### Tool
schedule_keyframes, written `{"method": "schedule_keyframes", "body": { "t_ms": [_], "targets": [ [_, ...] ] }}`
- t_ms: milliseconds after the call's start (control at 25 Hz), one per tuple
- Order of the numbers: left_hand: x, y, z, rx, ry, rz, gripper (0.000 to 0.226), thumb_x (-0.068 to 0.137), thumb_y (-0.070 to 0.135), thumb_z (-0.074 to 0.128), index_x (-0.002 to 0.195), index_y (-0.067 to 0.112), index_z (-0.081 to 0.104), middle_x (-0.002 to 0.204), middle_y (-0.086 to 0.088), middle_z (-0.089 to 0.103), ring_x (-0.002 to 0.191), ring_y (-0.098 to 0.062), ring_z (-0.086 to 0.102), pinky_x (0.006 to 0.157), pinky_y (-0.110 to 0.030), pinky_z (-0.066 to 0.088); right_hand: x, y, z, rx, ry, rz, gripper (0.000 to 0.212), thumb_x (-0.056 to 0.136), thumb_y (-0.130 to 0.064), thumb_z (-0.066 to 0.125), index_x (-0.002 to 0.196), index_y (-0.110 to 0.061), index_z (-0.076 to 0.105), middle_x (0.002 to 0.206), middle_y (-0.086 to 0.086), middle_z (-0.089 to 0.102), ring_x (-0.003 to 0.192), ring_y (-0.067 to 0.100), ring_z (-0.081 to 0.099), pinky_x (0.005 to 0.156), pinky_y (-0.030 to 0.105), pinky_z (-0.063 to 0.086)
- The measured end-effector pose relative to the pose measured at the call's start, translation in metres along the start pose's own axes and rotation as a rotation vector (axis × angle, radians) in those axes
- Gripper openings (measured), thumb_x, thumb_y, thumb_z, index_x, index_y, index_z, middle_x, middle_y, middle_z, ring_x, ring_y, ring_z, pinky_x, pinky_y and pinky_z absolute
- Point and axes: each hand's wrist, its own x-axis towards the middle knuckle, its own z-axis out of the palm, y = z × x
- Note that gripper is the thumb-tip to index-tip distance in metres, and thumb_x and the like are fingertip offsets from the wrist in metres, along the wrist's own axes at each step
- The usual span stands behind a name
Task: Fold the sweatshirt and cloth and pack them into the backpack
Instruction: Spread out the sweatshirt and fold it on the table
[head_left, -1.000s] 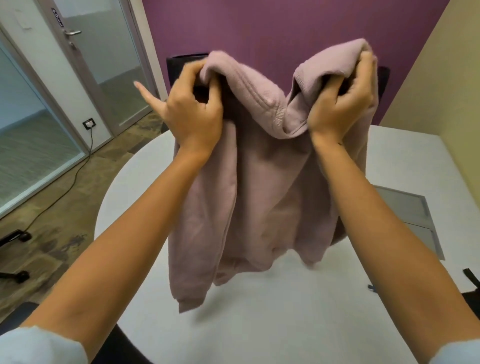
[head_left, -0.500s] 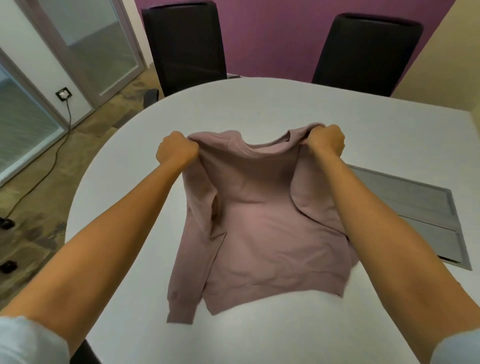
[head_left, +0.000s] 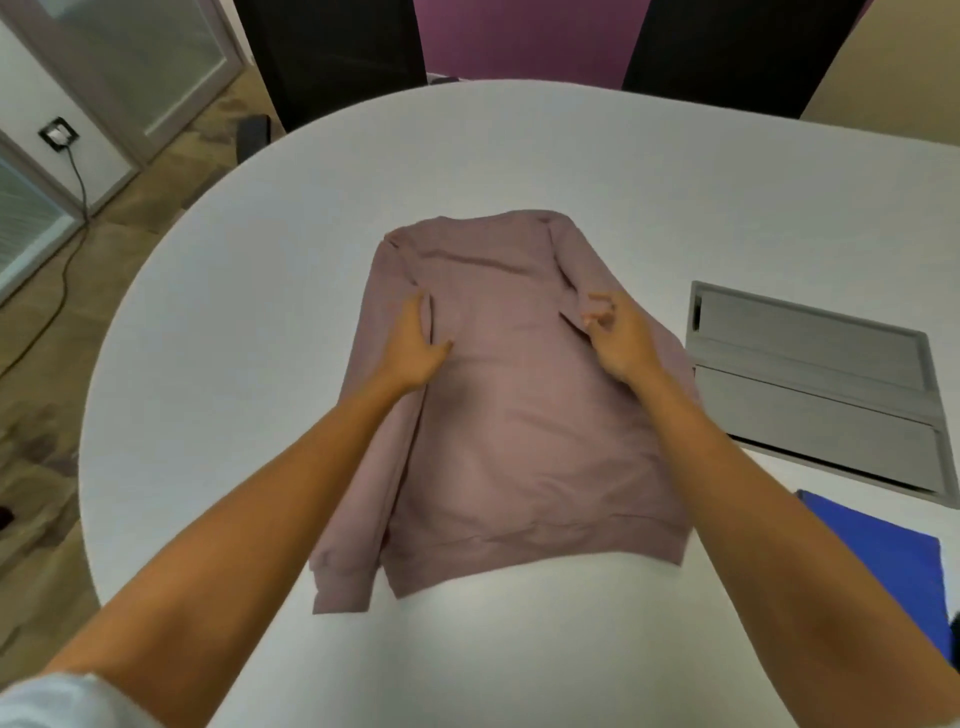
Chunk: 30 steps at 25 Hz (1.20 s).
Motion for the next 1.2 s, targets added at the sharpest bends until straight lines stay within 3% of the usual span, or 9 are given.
{"method": "schedule_keyframes", "body": {
  "t_ms": [200, 280, 440, 600, 760, 920, 1000, 1080, 1200],
  "targets": [
    [-0.086, -0.064, 0.07, 0.396, -0.27, -0.142, 0.08, 0.089, 0.035, 0.068, 0.154, 0.018, 0.025, 0.158, -0.011, 0.029, 0.15, -0.032, 0.019, 0.121, -0.05, 0.018, -0.078, 0.066, 0.019, -0.107, 0.291, 0.06, 0.03, 0.087, -0.006, 0.062, 0.117, -0.011, 0.062, 0.114, 0.008, 0.068, 0.111, 0.031, 0.058, 0.102, 0.043, 0.043],
    [-0.116, -0.073, 0.08, 0.473, -0.229, -0.218, 0.067, 0.089, 0.037, 0.065, 0.147, 0.018, 0.035, 0.151, -0.01, 0.037, 0.145, -0.032, 0.026, 0.117, -0.048, 0.022, -0.111, 0.085, 0.019, -0.21, 0.45, 0.177, 0.034, 0.085, -0.011, 0.064, 0.119, -0.014, 0.061, 0.121, 0.008, 0.063, 0.12, 0.033, 0.05, 0.107, 0.046, 0.032],
    [-0.158, -0.083, 0.087, 0.497, 0.005, -0.258, 0.046, 0.09, 0.035, 0.062, 0.127, 0.012, 0.049, 0.13, -0.011, 0.053, 0.122, -0.031, 0.047, 0.104, -0.045, 0.038, -0.158, 0.116, 0.022, -0.072, 0.588, 0.424, 0.038, 0.086, -0.015, 0.065, 0.122, -0.015, 0.053, 0.129, 0.011, 0.055, 0.127, 0.034, 0.041, 0.107, 0.05, 0.029],
    [-0.192, -0.092, 0.09, 0.54, 0.026, -0.54, 0.072, 0.088, 0.052, 0.064, 0.139, 0.007, 0.038, 0.142, -0.013, 0.047, 0.132, -0.033, 0.043, 0.106, -0.05, 0.037, -0.189, 0.139, 0.033, 0.067, 0.591, 0.549, 0.04, 0.09, -0.019, 0.067, 0.124, -0.007, 0.051, 0.129, 0.018, 0.052, 0.122, 0.039, 0.046, 0.101, 0.049, 0.037],
    [-0.207, -0.089, 0.091, 0.345, 0.135, -0.834, 0.093, 0.078, 0.053, 0.076, 0.142, 0.005, 0.028, 0.143, -0.014, 0.038, 0.134, -0.035, 0.035, 0.104, -0.053, 0.038, -0.206, 0.141, 0.039, 0.203, 0.564, 0.6, 0.045, 0.093, -0.021, 0.067, 0.127, 0.002, 0.048, 0.129, 0.023, 0.049, 0.112, 0.039, 0.053, 0.092, 0.039, 0.044],
    [-0.207, -0.092, 0.092, 0.039, 0.232, -1.035, 0.111, 0.078, 0.047, 0.08, 0.151, -0.001, 0.013, 0.152, -0.022, 0.032, 0.138, -0.039, 0.035, 0.114, -0.049, 0.033, -0.215, 0.138, 0.028, 0.398, 0.395, 0.792, 0.048, 0.09, -0.028, 0.071, 0.126, -0.002, 0.052, 0.115, 0.01, 0.058, 0.101, 0.025, 0.055, 0.08, 0.031, 0.044],
    [-0.207, -0.105, 0.089, -0.185, 0.267, -1.022, 0.096, 0.085, 0.037, 0.075, 0.151, -0.004, 0.019, 0.144, -0.024, 0.044, 0.129, -0.041, 0.047, 0.11, -0.048, 0.039, -0.219, 0.139, 0.023, 0.453, 0.299, 0.783, 0.051, 0.088, -0.028, 0.074, 0.13, -0.007, 0.055, 0.116, 0.01, 0.061, 0.095, 0.025, 0.055, 0.071, 0.031, 0.046],
    [-0.212, -0.119, 0.081, -0.337, 0.295, -1.003, 0.062, 0.089, 0.03, 0.066, 0.137, -0.004, 0.047, 0.11, -0.016, 0.062, 0.1, -0.036, 0.06, 0.092, -0.046, 0.051, -0.226, 0.139, 0.02, 0.425, 0.254, 0.769, 0.046, 0.089, -0.027, 0.071, 0.13, -0.01, 0.056, 0.113, 0.008, 0.061, 0.091, 0.025, 0.057, 0.073, 0.032, 0.047],
    [-0.227, -0.131, 0.07, -0.498, 0.291, -1.01, 0.047, 0.096, 0.038, 0.053, 0.123, -0.001, 0.056, 0.086, -0.007, 0.058, 0.085, -0.029, 0.059, 0.076, -0.04, 0.054, -0.24, 0.139, 0.017, 0.339, 0.185, 0.77, 0.036, 0.091, -0.026, 0.068, 0.12, -0.006, 0.062, 0.095, 0.007, 0.063, 0.07, 0.018, 0.053, 0.058, 0.027, 0.042]
  ]
}}
